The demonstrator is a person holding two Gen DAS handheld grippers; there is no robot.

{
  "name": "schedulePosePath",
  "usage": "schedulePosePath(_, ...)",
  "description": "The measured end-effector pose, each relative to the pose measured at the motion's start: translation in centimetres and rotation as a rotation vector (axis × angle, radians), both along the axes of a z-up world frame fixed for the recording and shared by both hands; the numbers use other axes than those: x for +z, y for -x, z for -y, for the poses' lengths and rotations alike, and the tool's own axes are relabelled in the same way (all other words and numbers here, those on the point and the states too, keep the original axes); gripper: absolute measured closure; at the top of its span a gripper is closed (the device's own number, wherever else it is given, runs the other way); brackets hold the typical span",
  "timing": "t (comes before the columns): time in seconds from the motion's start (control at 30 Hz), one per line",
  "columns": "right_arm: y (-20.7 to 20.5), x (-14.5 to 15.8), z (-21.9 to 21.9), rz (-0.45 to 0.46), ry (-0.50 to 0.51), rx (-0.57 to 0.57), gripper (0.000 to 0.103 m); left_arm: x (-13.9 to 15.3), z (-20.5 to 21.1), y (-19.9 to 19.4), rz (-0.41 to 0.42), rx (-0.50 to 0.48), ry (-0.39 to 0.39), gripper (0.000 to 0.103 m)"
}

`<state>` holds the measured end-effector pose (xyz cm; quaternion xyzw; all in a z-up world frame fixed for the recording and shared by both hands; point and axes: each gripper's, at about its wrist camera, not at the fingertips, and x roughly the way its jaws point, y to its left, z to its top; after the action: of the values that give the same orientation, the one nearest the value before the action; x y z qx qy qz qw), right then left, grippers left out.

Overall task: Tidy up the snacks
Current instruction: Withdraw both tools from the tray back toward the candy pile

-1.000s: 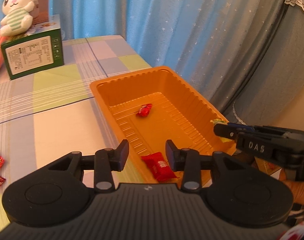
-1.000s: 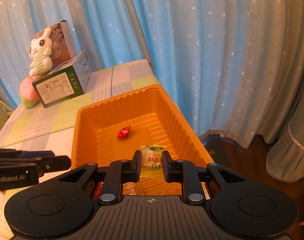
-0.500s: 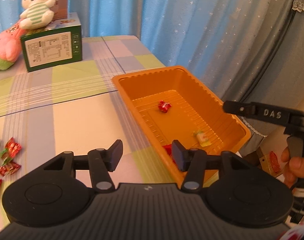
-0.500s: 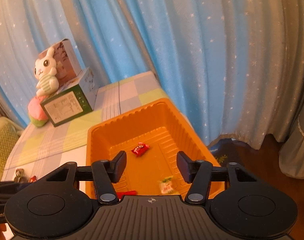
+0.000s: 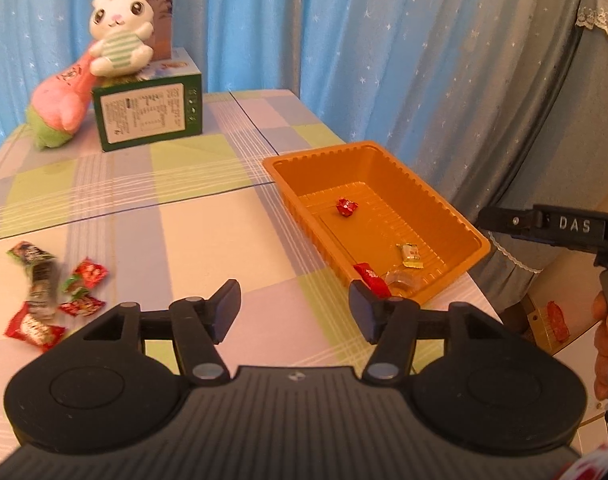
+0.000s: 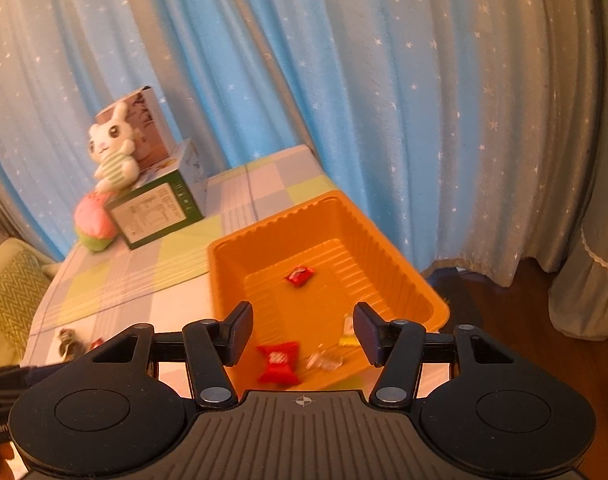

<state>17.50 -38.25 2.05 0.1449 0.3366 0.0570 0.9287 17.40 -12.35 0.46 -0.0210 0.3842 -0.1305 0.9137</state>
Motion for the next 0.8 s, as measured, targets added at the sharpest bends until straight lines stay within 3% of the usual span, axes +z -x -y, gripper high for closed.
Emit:
schedulePosePath(0.3,5.0,1.9,-4.8,0.023,0.051,0.074,0.047,1.9,-3.5,5.0,0.033,0.044,0.012,0.041)
schedulePosePath(0.8,8.8,0.8,-12.3,0.002,0.051,0.207,0.047,2.1,-10.7,11.2,0.045,0.164,0.003,0.036)
